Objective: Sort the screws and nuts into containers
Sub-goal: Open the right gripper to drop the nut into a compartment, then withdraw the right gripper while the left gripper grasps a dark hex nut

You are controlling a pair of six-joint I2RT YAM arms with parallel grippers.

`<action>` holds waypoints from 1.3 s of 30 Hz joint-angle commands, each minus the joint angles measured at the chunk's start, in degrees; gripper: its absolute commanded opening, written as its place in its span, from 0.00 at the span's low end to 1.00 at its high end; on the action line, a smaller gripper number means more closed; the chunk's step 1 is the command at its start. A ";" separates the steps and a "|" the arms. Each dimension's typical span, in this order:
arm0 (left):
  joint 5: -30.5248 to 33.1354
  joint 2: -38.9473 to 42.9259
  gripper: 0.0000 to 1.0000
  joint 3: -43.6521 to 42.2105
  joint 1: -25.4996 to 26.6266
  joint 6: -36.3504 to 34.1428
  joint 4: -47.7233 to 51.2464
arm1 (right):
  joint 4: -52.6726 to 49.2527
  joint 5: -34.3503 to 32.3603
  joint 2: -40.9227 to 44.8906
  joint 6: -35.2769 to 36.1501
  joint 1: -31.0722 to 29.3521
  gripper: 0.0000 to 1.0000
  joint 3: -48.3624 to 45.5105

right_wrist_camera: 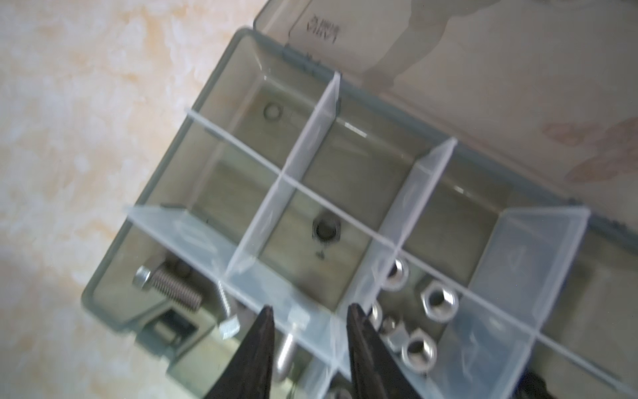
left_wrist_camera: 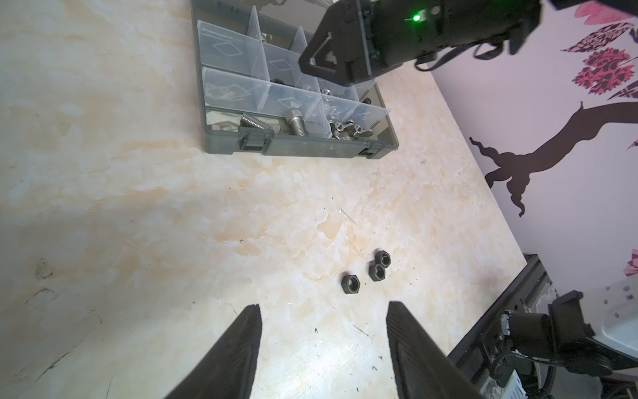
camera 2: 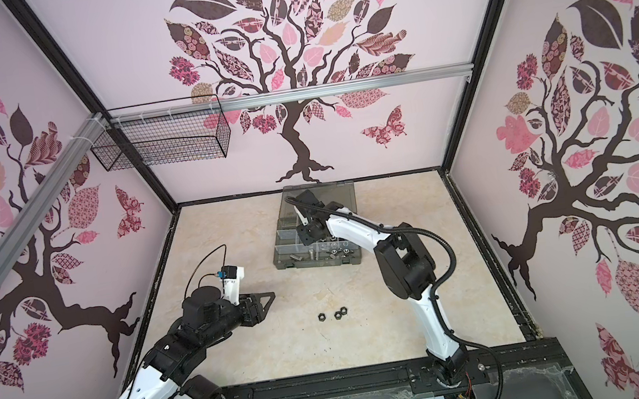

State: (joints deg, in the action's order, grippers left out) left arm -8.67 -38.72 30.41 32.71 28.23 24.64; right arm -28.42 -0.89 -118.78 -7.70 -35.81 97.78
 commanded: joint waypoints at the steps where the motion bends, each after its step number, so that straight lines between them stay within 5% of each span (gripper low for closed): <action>1: 0.46 -0.77 0.60 0.25 0.60 -2.95 2.55 | 5.38 1.22 13.25 -0.86 -0.12 0.39 -7.33; 8: 6.57 -7.10 0.60 2.14 7.01 -6.38 2.44 | 8.81 0.39 31.69 -3.26 0.02 0.41 -30.77; 17: 4.91 -22.11 0.58 5.90 12.65 -8.10 -3.51 | 9.78 -3.62 49.90 -10.74 0.74 0.42 -54.39; 24: 5.34 -36.25 0.57 13.23 20.04 -13.47 -3.29 | 9.11 -4.73 53.95 -12.95 1.34 0.42 -57.52; 39: 8.95 -53.97 0.52 22.66 24.70 -20.33 0.22 | 8.77 -4.82 54.69 -12.99 1.36 0.43 -57.11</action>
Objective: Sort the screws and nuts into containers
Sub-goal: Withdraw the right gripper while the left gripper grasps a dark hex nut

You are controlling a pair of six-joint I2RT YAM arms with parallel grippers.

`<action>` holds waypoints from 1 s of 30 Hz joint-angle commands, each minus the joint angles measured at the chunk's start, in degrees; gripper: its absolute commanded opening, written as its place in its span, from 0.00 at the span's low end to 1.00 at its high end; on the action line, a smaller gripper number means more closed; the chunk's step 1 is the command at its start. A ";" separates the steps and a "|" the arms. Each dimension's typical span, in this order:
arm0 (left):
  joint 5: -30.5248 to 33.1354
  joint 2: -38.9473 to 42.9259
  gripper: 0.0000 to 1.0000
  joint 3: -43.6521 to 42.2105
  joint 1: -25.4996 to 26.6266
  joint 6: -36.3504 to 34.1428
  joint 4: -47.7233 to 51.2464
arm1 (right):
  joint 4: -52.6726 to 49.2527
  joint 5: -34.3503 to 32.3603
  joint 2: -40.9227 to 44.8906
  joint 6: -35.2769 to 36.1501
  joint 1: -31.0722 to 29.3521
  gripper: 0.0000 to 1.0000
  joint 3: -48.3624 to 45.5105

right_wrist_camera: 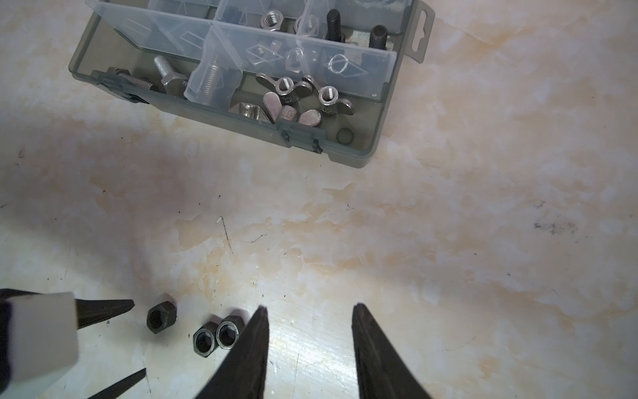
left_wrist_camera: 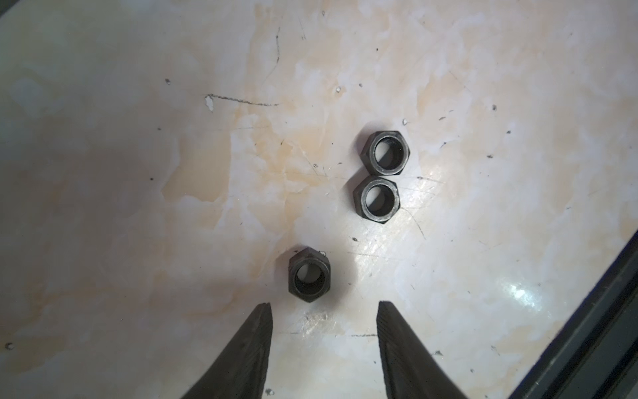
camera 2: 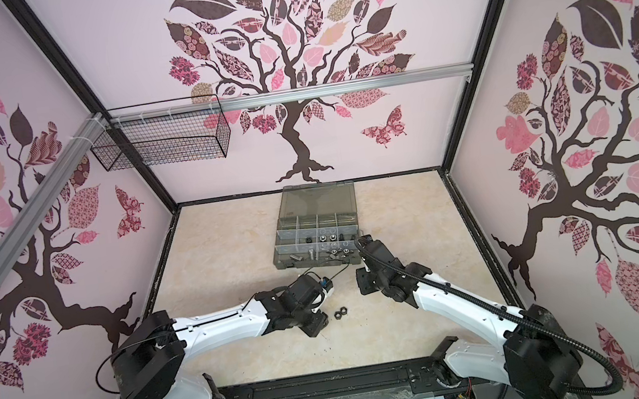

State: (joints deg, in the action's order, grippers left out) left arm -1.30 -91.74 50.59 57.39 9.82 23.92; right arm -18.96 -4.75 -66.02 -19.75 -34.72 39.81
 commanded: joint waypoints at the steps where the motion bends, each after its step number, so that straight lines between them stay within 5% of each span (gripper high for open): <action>1: 1.77 -1.36 0.51 2.67 0.03 -2.20 0.84 | -0.77 -0.96 2.23 -1.04 0.27 0.43 0.58; 16: 4.36 -7.08 0.41 5.42 0.11 -5.47 0.33 | -1.04 -1.05 2.79 -1.44 0.27 0.43 0.16; 24: 4.35 -8.13 0.20 5.14 0.36 -4.98 0.16 | -1.22 -1.18 2.83 -1.43 0.28 0.43 0.35; 30: 6.07 -5.23 0.16 5.90 0.14 -4.05 0.77 | -1.46 -1.31 3.02 -1.35 0.27 0.43 0.31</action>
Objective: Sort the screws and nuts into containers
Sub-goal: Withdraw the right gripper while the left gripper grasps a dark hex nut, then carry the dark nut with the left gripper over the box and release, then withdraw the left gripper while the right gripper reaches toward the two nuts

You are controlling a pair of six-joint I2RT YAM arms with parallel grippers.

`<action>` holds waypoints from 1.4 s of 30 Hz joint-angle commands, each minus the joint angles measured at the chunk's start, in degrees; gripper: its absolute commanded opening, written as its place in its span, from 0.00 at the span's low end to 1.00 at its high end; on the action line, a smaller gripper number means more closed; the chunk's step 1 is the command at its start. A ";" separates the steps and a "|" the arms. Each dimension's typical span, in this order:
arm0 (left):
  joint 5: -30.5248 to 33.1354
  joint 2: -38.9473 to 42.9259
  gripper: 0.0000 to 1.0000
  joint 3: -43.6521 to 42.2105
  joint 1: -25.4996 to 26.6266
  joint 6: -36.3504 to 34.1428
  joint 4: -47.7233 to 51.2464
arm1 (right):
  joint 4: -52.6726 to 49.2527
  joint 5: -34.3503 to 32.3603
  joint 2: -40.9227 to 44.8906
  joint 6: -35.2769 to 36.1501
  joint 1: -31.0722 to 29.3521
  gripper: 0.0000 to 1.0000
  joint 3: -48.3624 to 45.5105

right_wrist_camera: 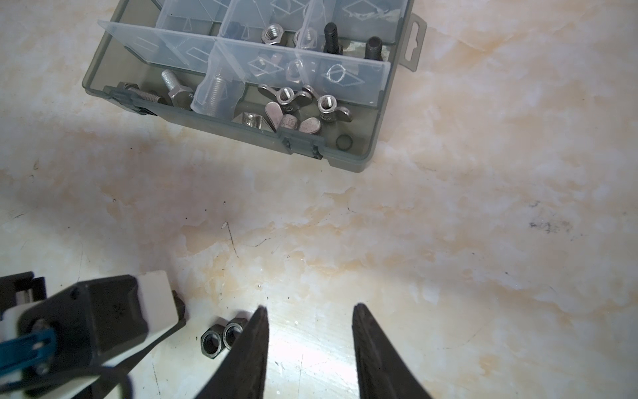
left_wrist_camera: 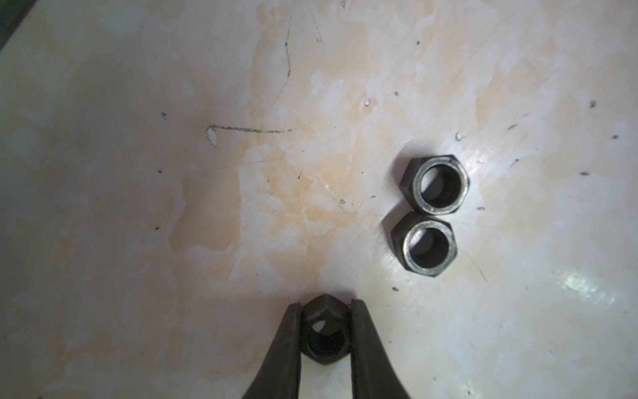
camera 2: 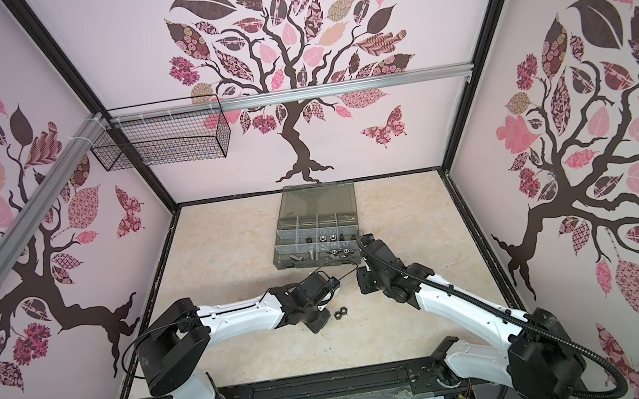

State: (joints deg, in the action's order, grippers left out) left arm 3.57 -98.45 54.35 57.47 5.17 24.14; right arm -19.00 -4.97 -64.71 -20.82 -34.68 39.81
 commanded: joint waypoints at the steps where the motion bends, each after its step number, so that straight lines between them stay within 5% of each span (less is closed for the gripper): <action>1: 1.54 2.14 0.16 2.71 -0.26 0.26 0.74 | -1.37 -1.11 1.69 -0.28 0.29 0.43 0.31; 8: 1.08 3.68 0.17 11.86 -9.11 -4.48 1.17 | -1.57 -1.09 1.69 -0.11 0.23 0.43 0.86; 18: -3.00 -10.81 0.17 32.11 -22.97 -7.41 1.06 | -2.97 -0.95 0.63 -0.03 0.28 0.43 2.92; 30: -6.86 -22.60 0.19 42.58 -26.81 -7.24 1.54 | -3.51 -1.38 -2.59 0.50 0.32 0.43 4.26; 42: -8.10 -20.20 0.46 38.99 -26.93 -5.65 0.28 | -3.30 -1.35 -3.85 1.21 0.32 0.43 4.75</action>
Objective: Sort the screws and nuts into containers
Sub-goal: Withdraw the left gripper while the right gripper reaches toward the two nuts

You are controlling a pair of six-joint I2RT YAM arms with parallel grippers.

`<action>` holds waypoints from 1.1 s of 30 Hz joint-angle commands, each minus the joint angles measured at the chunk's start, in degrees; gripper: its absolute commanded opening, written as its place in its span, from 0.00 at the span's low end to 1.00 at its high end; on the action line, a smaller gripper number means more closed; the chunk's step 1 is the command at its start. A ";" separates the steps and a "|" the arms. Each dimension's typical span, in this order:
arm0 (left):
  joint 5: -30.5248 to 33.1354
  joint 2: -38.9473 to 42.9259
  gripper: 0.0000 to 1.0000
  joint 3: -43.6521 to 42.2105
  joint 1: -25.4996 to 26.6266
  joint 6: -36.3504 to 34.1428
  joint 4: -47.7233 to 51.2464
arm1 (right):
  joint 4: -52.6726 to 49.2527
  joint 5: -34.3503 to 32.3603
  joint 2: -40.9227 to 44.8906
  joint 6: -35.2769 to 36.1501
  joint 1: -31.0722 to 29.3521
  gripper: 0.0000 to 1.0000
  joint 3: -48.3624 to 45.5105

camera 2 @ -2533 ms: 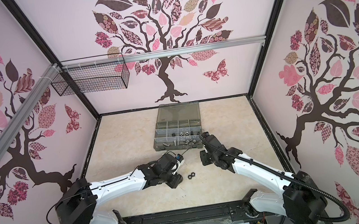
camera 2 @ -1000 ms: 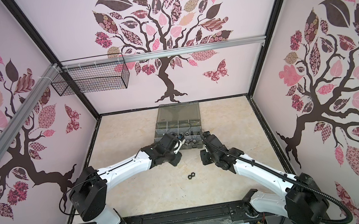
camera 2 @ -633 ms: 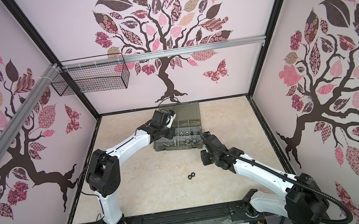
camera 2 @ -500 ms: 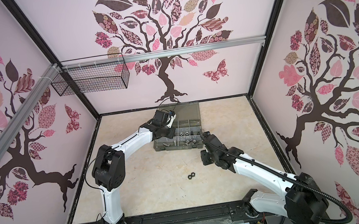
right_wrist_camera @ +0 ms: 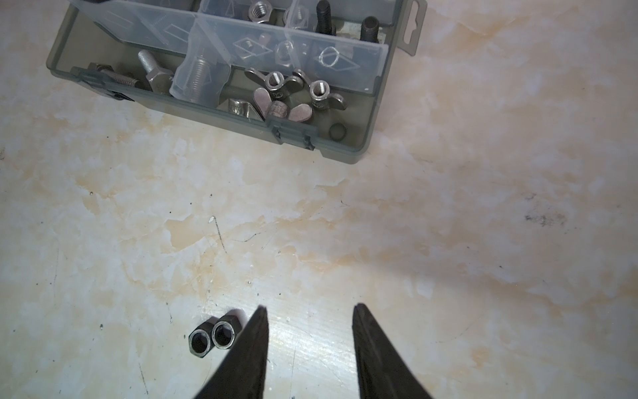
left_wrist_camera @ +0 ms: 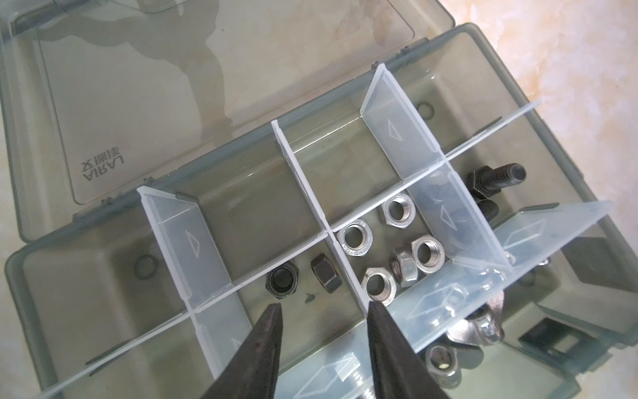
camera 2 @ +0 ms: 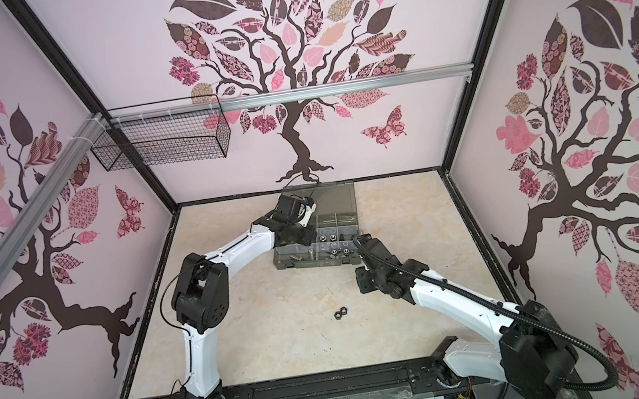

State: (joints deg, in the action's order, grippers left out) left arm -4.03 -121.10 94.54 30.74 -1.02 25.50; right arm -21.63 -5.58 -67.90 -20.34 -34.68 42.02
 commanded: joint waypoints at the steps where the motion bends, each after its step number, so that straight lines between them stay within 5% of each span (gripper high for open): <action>1: -0.54 3.15 0.46 -1.85 -0.24 0.81 -1.31 | -0.68 -0.66 -0.57 0.74 0.36 0.43 2.56; 10: -3.09 17.88 0.48 -15.74 -0.38 5.88 -5.30 | 0.65 -0.45 0.37 1.07 0.31 0.43 0.46; 25: -6.45 54.00 0.56 -47.00 -0.26 17.60 -12.92 | 1.58 2.72 -2.39 1.48 0.35 0.44 0.60; 33: -6.26 66.97 0.58 -55.90 -0.28 21.54 -12.13 | 0.32 5.39 -6.19 1.50 0.31 0.43 2.01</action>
State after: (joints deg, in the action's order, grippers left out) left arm -10.20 -56.40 41.71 30.63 17.96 14.41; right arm -20.32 -1.54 -72.18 -19.25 -34.50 41.98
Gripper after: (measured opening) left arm 0.578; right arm 0.436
